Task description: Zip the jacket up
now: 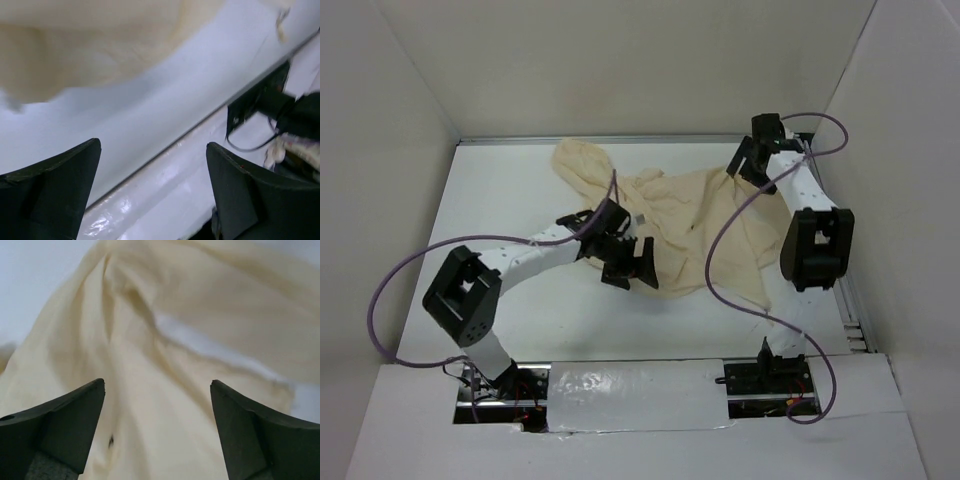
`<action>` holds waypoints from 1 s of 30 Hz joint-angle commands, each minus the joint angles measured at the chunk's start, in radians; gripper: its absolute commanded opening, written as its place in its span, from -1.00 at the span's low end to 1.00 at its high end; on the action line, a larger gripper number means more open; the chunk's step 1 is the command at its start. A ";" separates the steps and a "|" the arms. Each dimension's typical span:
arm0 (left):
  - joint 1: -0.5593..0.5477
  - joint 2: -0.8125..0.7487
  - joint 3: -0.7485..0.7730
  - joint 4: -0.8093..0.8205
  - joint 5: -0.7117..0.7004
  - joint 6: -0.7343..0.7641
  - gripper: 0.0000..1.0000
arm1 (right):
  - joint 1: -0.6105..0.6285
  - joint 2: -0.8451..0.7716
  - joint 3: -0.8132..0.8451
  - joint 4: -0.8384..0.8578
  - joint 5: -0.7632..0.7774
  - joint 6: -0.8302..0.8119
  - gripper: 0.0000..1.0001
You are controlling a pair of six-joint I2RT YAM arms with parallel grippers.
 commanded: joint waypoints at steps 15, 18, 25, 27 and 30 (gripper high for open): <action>0.428 -0.332 -0.230 -0.051 -0.237 -0.135 0.98 | 0.640 -0.744 -0.833 0.202 -0.045 -0.046 0.91; 0.458 -0.197 -0.181 -0.021 -0.246 -0.131 0.99 | 0.800 -0.671 -0.793 0.245 -0.036 -0.033 0.89; 0.491 0.056 -0.017 0.002 -0.176 -0.085 0.79 | 0.958 -0.328 -0.572 0.248 0.067 -0.003 0.66; 0.497 0.105 0.027 -0.023 -0.180 -0.091 0.57 | 0.958 -0.223 -0.505 0.232 0.070 0.011 0.56; 0.503 0.131 0.038 -0.036 -0.218 -0.094 0.26 | 0.961 -0.164 -0.455 0.237 0.064 0.028 0.39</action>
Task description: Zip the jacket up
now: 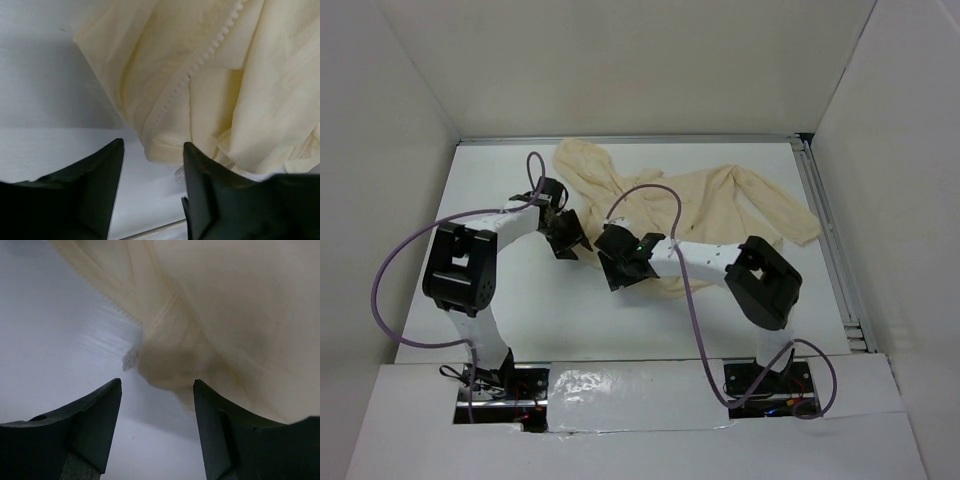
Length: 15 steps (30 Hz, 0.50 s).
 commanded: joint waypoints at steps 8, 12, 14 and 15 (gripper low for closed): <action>0.056 0.055 0.043 0.009 -0.004 0.047 -1.00 | 0.019 0.075 0.077 0.000 0.018 0.016 -1.00; 0.103 -0.019 0.021 -0.014 -0.036 0.081 -1.00 | 0.033 -0.122 -0.050 0.059 -0.187 0.006 -1.00; 0.149 -0.103 0.009 -0.010 -0.044 0.094 -1.00 | 0.030 -0.262 -0.130 0.079 -0.258 0.010 -1.00; 0.165 -0.132 0.001 -0.007 -0.044 0.098 -1.00 | 0.021 -0.303 -0.164 0.114 -0.332 0.013 -1.00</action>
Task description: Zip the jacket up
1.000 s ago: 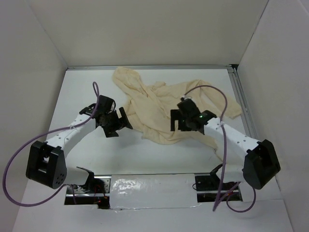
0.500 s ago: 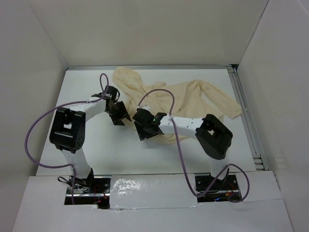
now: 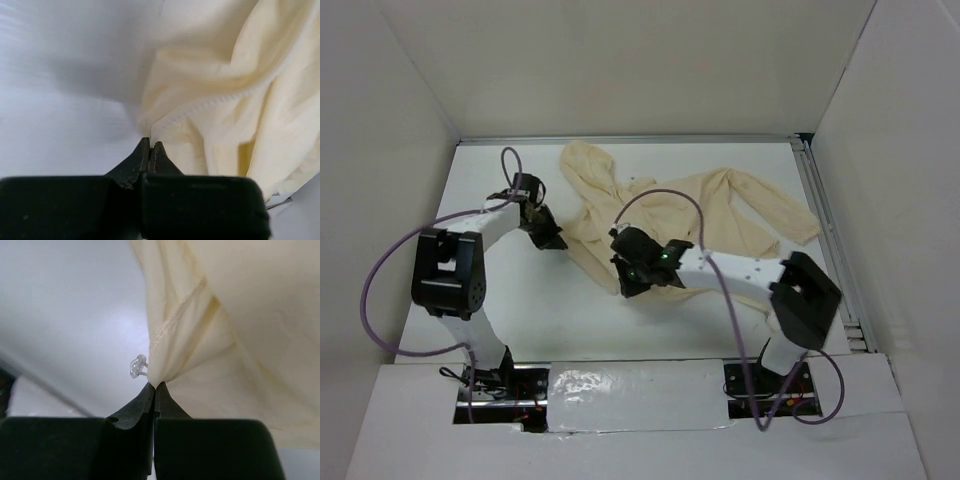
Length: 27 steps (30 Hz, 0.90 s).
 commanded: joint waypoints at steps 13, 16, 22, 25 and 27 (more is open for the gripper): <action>0.123 -0.385 0.016 -0.040 0.101 0.128 -1.00 | -0.204 -0.312 -0.406 0.110 -0.079 0.142 -0.59; 0.076 -0.422 0.017 -0.072 0.096 0.121 -1.00 | -0.219 -0.312 -0.367 0.073 -0.021 0.128 -0.24; 0.071 -0.416 -0.026 -0.099 0.050 0.101 0.98 | -0.190 -0.436 -0.323 0.058 -0.002 0.056 0.82; 0.097 -0.390 -0.033 -0.150 0.050 0.049 0.99 | -0.230 -0.459 -0.300 0.018 -0.014 0.048 0.85; 0.103 -0.439 -0.061 -0.146 0.056 0.024 0.98 | -0.261 -0.454 -0.297 0.010 -0.025 0.056 0.85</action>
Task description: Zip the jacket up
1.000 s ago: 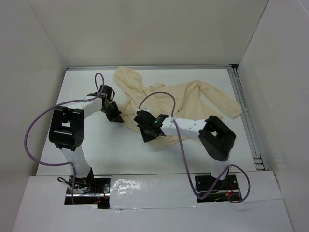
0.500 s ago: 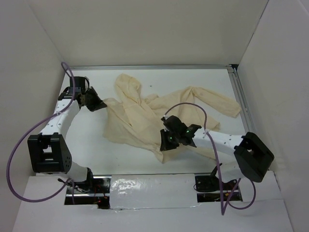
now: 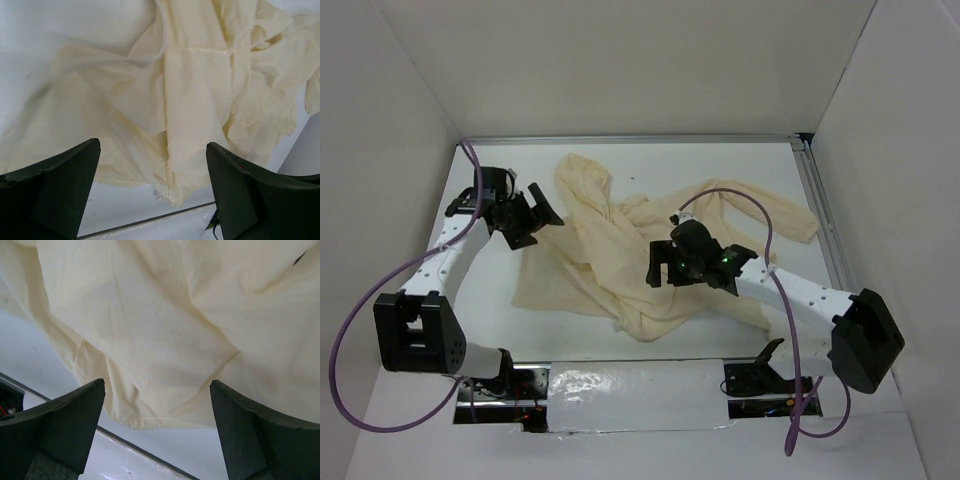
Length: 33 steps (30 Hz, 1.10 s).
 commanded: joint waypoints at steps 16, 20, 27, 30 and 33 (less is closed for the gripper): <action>-0.177 -0.127 -0.188 0.193 0.171 -0.055 0.99 | -0.032 0.430 0.292 -0.144 0.327 0.059 0.83; -0.213 0.108 -0.118 0.213 0.136 -0.020 0.99 | -0.037 0.551 0.392 -0.172 0.320 0.064 0.84; -0.187 0.420 0.097 0.193 0.119 0.017 0.99 | -0.090 0.662 0.493 -0.160 0.260 0.062 0.83; -0.178 0.572 0.247 0.156 0.140 0.028 0.99 | -0.133 0.720 0.570 -0.165 0.236 0.073 0.82; -0.171 0.741 0.461 0.080 0.128 0.032 0.99 | -0.173 0.777 0.659 -0.161 0.159 0.075 0.75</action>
